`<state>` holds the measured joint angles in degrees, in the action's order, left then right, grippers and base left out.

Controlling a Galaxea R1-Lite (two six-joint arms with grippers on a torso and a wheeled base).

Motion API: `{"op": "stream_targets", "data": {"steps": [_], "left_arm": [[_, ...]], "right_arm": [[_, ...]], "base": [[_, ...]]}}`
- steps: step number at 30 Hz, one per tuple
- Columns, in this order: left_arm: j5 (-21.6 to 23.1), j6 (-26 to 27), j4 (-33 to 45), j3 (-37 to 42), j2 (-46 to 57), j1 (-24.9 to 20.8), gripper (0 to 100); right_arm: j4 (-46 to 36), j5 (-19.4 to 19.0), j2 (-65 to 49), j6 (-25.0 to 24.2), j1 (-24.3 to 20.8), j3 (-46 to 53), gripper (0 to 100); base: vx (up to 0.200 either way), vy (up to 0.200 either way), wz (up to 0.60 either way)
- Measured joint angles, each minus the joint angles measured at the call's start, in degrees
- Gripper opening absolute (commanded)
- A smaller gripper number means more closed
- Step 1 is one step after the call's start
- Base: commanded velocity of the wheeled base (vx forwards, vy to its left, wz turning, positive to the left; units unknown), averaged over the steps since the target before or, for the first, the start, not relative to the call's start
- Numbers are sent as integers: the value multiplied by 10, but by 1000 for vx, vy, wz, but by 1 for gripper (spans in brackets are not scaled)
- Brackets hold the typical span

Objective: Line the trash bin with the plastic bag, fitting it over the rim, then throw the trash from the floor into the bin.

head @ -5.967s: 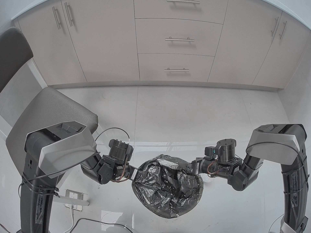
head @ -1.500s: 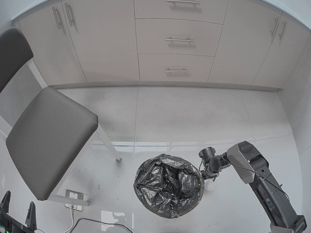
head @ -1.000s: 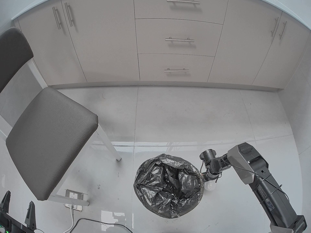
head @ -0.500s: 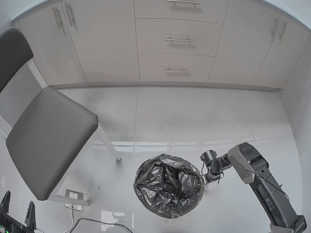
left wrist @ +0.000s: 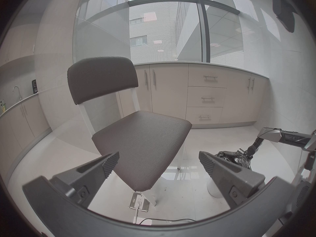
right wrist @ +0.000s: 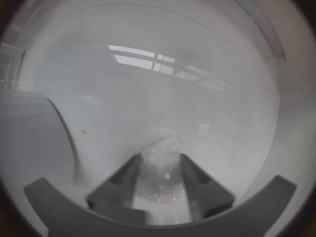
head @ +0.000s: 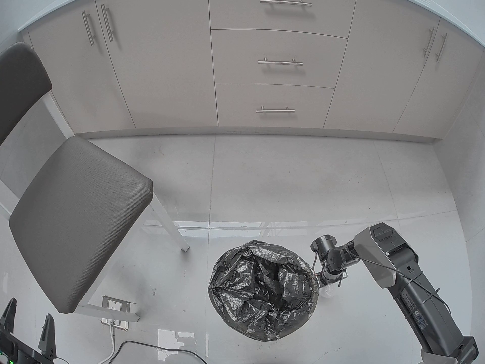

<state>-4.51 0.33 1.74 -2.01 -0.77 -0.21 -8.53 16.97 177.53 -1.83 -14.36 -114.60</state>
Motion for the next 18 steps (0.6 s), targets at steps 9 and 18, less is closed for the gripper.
{"op": "stream_targets", "data": {"steps": [9, 18], "left_arm": [[0, -2, 0, 0, 0, 0, 100], [0, -7, 0, 0, -1, 0, 100]], "right_arm": [[1, 4, 0, -1, 0, 0, 0], [0, 16, 0, -4, 5, 0, 0]], "base": [[0, 0, 0], [0, 0, 0]]}}
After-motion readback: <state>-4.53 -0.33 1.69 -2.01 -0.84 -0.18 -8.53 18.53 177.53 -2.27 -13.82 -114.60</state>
